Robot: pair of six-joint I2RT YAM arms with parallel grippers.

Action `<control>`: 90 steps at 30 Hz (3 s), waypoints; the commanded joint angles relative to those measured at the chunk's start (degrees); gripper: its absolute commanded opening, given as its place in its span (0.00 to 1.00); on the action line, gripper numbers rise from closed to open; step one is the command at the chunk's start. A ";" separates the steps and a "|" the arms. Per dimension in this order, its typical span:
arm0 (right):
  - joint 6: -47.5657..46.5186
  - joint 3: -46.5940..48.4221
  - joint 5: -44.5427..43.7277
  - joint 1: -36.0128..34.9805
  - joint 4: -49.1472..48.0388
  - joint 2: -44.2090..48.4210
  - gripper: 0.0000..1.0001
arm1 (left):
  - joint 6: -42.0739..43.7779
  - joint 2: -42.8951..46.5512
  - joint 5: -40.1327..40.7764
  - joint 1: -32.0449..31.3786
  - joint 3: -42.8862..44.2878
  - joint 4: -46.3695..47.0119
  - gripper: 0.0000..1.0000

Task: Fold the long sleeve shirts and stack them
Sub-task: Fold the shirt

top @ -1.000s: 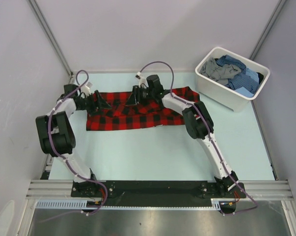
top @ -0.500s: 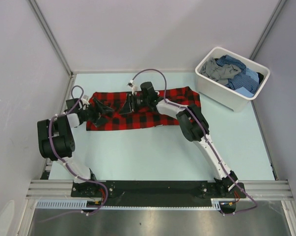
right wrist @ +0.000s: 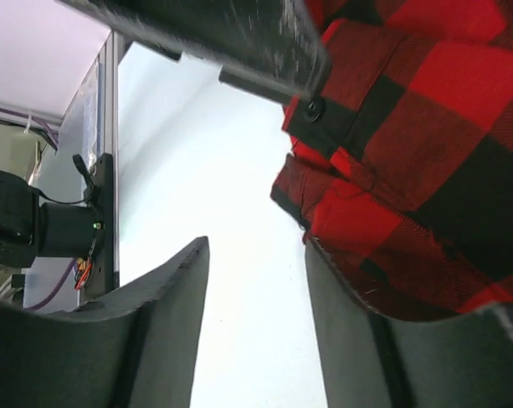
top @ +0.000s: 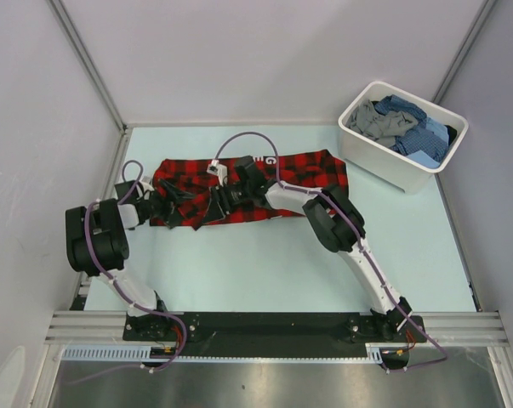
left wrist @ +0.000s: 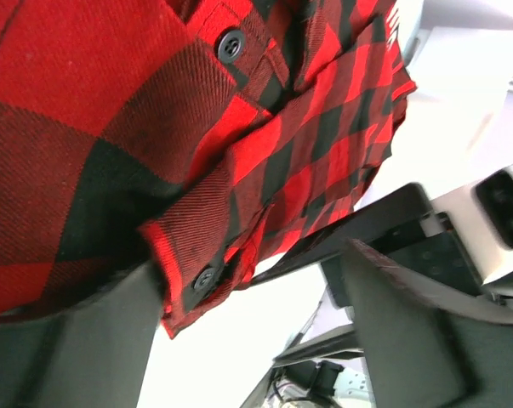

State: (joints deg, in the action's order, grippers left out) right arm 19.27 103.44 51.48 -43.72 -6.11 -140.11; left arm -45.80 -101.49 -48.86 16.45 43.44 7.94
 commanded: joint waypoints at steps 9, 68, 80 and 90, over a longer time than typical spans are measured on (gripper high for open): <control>-3.26 3.97 0.64 12.24 14.15 12.83 0.69 | 24.15 -2.74 -0.19 -6.06 17.94 -22.06 0.16; -26.21 -19.15 -21.95 30.27 41.52 32.27 0.44 | 94.73 -10.16 20.04 -5.55 49.03 -54.53 0.59; -26.03 -29.61 -26.60 30.63 40.65 40.45 0.41 | 120.58 4.64 26.97 -7.04 26.27 -53.57 0.70; -30.60 -29.79 -30.21 31.33 40.04 36.76 0.41 | 128.50 2.62 38.22 -10.38 15.90 -42.41 0.65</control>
State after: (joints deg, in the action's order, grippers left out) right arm -8.23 73.52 23.70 -11.60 35.07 -101.71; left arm 76.66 -98.45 -15.97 6.70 62.19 -40.95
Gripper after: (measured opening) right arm 0.411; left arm 0.673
